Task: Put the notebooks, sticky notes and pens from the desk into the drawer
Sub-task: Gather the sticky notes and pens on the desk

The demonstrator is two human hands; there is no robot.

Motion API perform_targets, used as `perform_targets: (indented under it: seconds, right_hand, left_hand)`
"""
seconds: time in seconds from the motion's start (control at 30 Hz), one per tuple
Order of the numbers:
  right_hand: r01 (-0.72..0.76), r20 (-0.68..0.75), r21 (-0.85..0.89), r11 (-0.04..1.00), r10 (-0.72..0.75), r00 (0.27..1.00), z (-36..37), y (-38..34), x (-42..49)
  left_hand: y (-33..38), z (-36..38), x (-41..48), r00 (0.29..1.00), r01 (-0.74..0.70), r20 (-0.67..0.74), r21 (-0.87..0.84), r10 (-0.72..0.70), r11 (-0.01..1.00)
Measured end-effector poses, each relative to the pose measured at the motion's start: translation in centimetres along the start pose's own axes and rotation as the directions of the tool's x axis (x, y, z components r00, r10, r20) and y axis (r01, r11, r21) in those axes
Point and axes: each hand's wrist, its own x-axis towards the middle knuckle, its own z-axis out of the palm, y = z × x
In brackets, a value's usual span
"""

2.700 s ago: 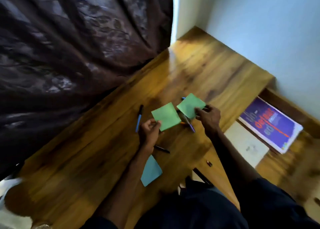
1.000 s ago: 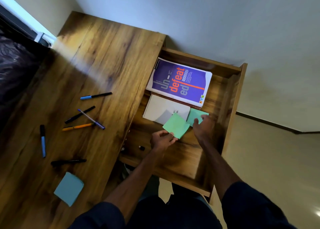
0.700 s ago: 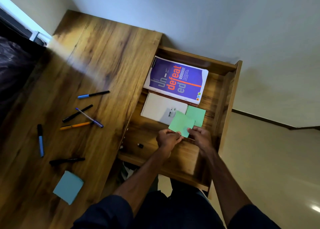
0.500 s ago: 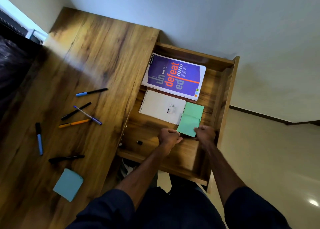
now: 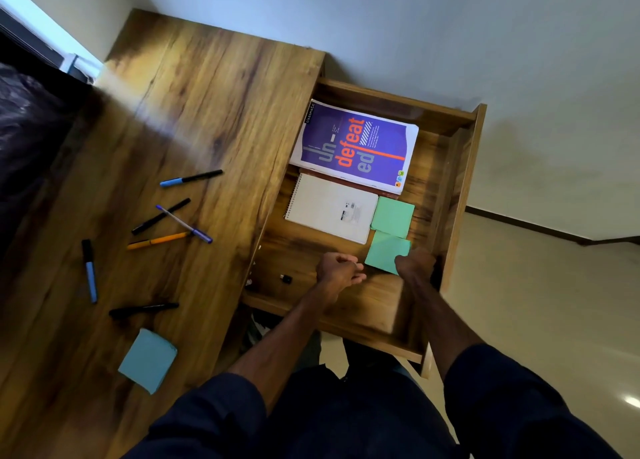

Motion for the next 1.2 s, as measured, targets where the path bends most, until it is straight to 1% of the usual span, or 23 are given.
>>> perform_targets:
  seconds: [0.1, 0.23, 0.27, 0.33, 0.4, 0.47, 0.7, 0.83, 1.0, 1.07, 1.2]
  right_hand:
    - [0.063, -0.031, -0.068, 0.996, -0.065, 0.997, -0.3, -0.6, -0.9]
    - [0.204, -0.08, -0.174, 0.963, -0.22, 0.972, 0.8, -0.5, -2.2]
    - [0.256, -0.069, -0.219, 0.942, -0.276, 0.959, 1.3, -0.3, -2.5]
    - [0.333, 0.014, -0.312, 0.89, -0.346, 0.938, 2.4, 0.1, -2.9]
    - [0.364, 0.088, -0.387, 0.847, -0.359, 0.929, 3.3, 0.7, -2.9]
    - [0.381, 0.107, -0.429, 0.819, -0.373, 0.922, 3.7, 1.1, -2.8]
    - [0.41, 0.126, -0.417, 0.811, -0.395, 0.91, 3.1, 1.4, -2.4]
    - [0.425, 0.13, -0.416, 0.804, -0.41, 0.903, 2.9, 1.5, -2.4]
    - [0.449, 0.079, -0.349, 0.823, -0.451, 0.889, 2.7, 1.0, -2.6]
    - [0.473, 0.09, -0.377, 0.797, -0.476, 0.875, 2.7, 0.6, -2.3]
    - [0.531, 0.159, -0.441, 0.723, -0.519, 0.84, 2.8, -0.6, -1.0]
  left_hand:
    - [-0.2, -0.1, 0.1, 1.0, -0.001, 0.006, -0.016, 0.001, 1.0]
    - [-0.4, 0.0, 0.1, 1.0, -0.004, 0.01, -0.01, 0.005, 1.0]
    - [-0.4, 0.1, 0.0, 1.0, -0.007, 0.014, -0.009, 0.007, 1.0]
    - [-0.5, 0.1, -0.1, 1.0, -0.015, 0.022, -0.012, 0.015, 1.0]
    - [-0.6, 0.0, -0.1, 0.999, -0.019, 0.032, -0.012, 0.019, 1.0]
    - [-0.7, -0.2, 0.0, 0.999, -0.019, 0.042, -0.01, 0.02, 1.0]
    - [-1.0, -1.7, 0.5, 0.998, -0.028, 0.061, -0.009, 0.028, 1.0]
    - [-1.1, -2.3, 0.6, 0.998, -0.01, 0.065, -0.019, 0.011, 1.0]
    - [-1.0, -2.5, 0.6, 0.997, -0.016, 0.073, -0.015, 0.017, 1.0]
    - [-0.9, -2.5, 0.6, 0.997, -0.023, 0.072, -0.007, 0.023, 1.0]
    - [-1.0, -2.7, 0.6, 0.996, -0.029, 0.079, 0.003, 0.029, 1.0]
